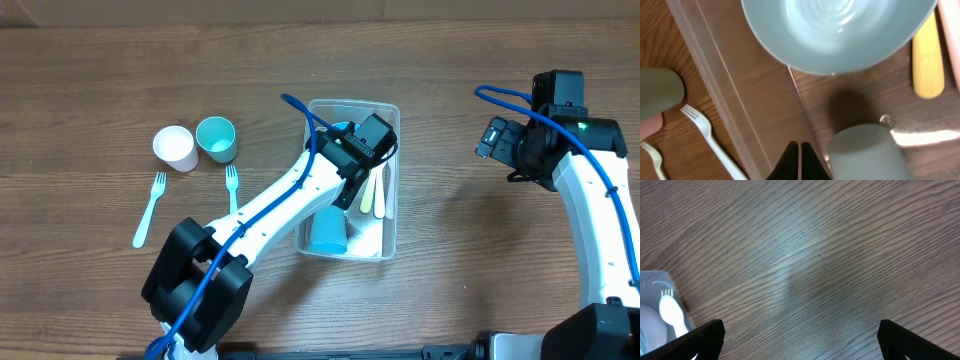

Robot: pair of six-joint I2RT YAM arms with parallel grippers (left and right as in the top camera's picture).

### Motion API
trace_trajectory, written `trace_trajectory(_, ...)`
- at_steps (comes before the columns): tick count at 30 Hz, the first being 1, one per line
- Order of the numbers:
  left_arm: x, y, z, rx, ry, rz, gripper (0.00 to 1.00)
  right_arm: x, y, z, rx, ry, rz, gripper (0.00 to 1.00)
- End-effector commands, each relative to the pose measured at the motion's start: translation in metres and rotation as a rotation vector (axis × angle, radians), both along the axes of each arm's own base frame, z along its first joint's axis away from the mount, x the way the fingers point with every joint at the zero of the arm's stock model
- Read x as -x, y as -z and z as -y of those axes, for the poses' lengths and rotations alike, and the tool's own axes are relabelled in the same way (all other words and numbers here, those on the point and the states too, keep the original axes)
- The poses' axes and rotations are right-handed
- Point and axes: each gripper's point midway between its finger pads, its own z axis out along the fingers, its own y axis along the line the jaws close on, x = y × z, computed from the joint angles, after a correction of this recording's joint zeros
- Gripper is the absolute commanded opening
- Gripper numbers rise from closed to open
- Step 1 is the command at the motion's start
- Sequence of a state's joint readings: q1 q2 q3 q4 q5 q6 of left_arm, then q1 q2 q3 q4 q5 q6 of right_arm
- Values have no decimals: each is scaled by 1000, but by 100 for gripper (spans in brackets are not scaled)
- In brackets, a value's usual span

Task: Pack container
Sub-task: 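Lower the teal cup upright into the container with the left gripper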

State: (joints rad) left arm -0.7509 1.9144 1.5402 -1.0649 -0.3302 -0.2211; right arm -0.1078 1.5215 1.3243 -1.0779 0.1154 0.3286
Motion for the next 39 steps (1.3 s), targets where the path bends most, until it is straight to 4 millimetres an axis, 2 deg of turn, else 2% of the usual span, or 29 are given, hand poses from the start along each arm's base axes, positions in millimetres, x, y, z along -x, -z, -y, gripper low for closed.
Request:
trace_trajectory(1, 14, -54, 19, 143, 147, -4, 9, -4, -15, 2, 13, 0, 46, 100)
trace_trajectory(3, 40, -69, 34, 254, 295, -87, 30, -4, -15, 2, 13, 0, 46, 100)
trace_trajectory(4, 48, -74, 39, 291, 339, -113, 38, -4, -15, 2, 13, 0, 46, 100)
trace_trajectory(7, 62, -76, 49, 350, 431, -168, 40, -4, -15, 2, 13, 0, 46, 100)
trace_trajectory(10, 67, -59, 51, 306, 472, -220, 47, -4, -15, 2, 13, 0, 46, 100)
trace_trajectory(13, 67, -38, 57, 280, 479, -262, 50, -4, -15, 2, 13, 0, 46, 100)
trace_trajectory(15, 70, -20, 60, 249, 503, -305, 48, -4, -15, 2, 13, 0, 46, 100)
trace_trajectory(17, 70, -11, 64, 239, 522, -316, 46, -4, -15, 2, 13, 0, 46, 100)
trace_trajectory(22, 63, -11, 73, 258, 555, -277, 43, -4, -15, 2, 13, 0, 46, 100)
trace_trajectory(25, 70, -10, 75, 231, 651, -287, 41, -4, -15, 2, 13, 0, 46, 100)
trace_trajectory(31, 90, -8, 72, 130, 879, -327, 54, -4, -15, 2, 13, 0, 46, 100)
trace_trajectory(39, 97, -8, 63, 94, 970, -367, 64, -4, -15, 2, 13, 0, 46, 100)
